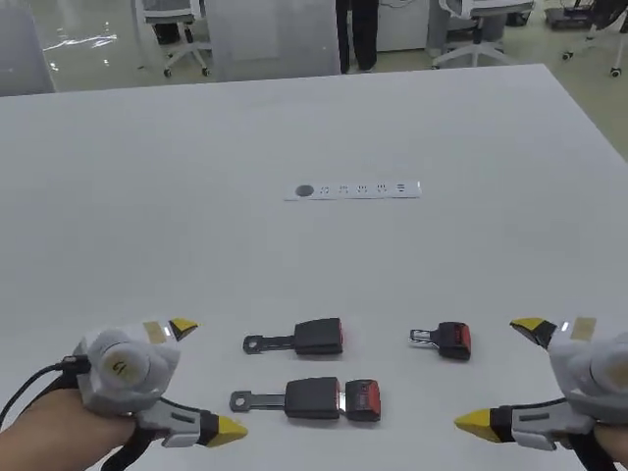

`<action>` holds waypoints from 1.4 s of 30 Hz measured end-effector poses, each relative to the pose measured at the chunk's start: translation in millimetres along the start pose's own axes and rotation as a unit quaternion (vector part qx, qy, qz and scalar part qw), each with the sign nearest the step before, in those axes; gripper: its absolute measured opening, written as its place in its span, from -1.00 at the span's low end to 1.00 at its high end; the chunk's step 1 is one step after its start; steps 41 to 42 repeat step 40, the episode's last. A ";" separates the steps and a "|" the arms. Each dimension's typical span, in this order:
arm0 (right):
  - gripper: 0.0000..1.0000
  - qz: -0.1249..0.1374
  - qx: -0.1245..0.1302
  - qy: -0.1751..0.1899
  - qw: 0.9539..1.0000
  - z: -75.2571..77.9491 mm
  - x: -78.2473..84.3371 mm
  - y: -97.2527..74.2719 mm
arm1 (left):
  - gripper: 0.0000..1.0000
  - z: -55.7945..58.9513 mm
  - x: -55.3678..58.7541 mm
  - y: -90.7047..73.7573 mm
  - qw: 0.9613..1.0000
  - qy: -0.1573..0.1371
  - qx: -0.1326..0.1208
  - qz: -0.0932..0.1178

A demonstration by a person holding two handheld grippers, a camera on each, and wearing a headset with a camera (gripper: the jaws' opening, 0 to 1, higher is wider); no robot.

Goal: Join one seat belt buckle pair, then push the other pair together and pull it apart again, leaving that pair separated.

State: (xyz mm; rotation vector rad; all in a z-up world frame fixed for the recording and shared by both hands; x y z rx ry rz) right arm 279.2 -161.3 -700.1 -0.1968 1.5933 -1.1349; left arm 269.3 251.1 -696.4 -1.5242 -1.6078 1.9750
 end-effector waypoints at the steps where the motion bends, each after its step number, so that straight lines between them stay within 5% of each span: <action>1: 1.00 0.001 0.001 -0.002 1.000 -0.6 0.1 -1.0 | 1.00 1.3 1.9 -2.3 1.000 -0.005 -0.001 -0.002; 22: 1.00 -0.015 0.018 0.003 1.000 -13.0 1.6 -19.7 | 1.00 15.0 24.8 -28.1 0.998 -0.060 -0.028 0.016; 31: 1.00 -0.006 0.023 -0.004 1.000 -16.4 1.6 -21.5 | 0.99 15.1 23.4 -31.1 0.997 -0.051 -0.038 0.038; 37: 1.00 -0.009 0.020 0.000 1.000 -17.3 2.3 -23.0 | 0.89 14.4 21.2 -31.8 0.993 -0.086 -0.039 0.071; 42: 1.00 -0.010 0.020 0.002 1.000 -17.5 1.7 -24.1 | 0.86 15.3 20.7 -32.3 0.993 -0.088 -0.042 0.070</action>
Point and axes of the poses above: the centre of the closed fingertips' face, and the gripper's own axes: y roughly forward along the fingers, z roughly to its right, x roughly out of its underside, the point moved 9 cm from there along -y, roughly backward along the fingers, and after that the axes turned 7 degrees about -z, right-handed, at the moved point
